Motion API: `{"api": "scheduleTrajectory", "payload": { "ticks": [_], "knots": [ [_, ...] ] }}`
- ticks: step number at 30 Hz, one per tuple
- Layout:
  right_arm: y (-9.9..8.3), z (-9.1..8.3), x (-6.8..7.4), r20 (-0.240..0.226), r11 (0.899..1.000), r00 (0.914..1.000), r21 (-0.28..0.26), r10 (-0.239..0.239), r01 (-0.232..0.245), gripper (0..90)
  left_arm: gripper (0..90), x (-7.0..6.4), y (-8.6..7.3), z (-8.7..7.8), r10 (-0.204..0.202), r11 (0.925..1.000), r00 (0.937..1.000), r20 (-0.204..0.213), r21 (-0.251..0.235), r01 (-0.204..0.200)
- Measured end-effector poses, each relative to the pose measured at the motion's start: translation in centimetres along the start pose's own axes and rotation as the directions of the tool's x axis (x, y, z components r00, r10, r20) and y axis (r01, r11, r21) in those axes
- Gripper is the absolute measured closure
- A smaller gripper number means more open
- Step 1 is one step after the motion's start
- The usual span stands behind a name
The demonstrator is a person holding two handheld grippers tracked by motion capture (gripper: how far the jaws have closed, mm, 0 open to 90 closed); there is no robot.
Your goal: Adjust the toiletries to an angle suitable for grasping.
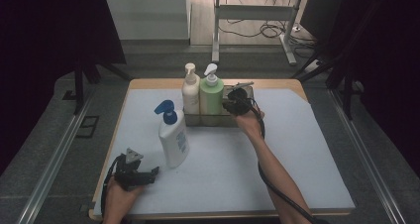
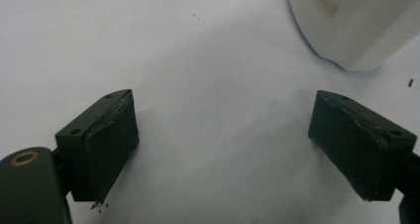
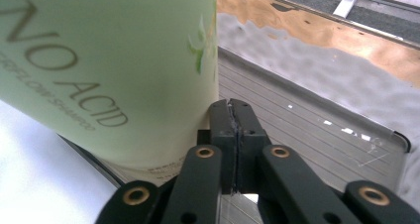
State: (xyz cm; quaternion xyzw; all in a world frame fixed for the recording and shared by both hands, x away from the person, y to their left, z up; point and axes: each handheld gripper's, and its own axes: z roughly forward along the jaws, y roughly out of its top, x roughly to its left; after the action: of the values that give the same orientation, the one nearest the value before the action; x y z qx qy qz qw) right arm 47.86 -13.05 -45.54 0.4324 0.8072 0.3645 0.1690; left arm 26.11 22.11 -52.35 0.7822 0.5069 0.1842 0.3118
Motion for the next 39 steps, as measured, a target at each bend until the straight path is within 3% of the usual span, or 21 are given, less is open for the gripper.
{"api": "scheduleTrajectory", "payload": {
  "ticks": [13,21,28,30,35,39],
  "knots": [
    [0.1,-2.0,-0.7,-0.006,0.999,0.9996,-0.027,-0.026,0.026,59.9,11.5,0.0,0.0,0.0,0.000,1.0000,1.0000,-0.001,0.000,0.000],
    [-0.3,-3.5,-1.0,-0.037,0.998,0.9977,-0.039,-0.057,0.056,44.7,11.5,0.0,0.0,0.0,0.001,1.0000,1.0000,-0.001,0.000,-0.001],
    [-0.8,-5.1,-1.2,-0.072,0.994,0.9946,-0.083,-0.074,0.068,30.1,11.5,0.0,0.0,0.0,0.001,1.0000,1.0000,-0.001,0.000,-0.001],
    [-0.9,-5.3,-1.2,-0.071,0.994,0.9944,-0.084,-0.078,0.072,29.3,11.5,0.0,0.0,0.0,0.000,1.0000,1.0000,-0.001,0.000,0.000],
    [-1.3,-6.2,-1.0,-0.066,0.992,0.9927,-0.082,-0.101,0.095,17.4,11.5,0.0,0.0,0.0,0.001,1.0000,1.0000,-0.001,0.000,-0.001],
    [-1.7,-6.9,-0.9,-0.092,0.991,0.9879,-0.069,-0.125,0.119,12.6,11.5,0.0,0.0,0.0,0.000,1.0000,1.0000,-0.001,0.000,0.000]
  ]
}}
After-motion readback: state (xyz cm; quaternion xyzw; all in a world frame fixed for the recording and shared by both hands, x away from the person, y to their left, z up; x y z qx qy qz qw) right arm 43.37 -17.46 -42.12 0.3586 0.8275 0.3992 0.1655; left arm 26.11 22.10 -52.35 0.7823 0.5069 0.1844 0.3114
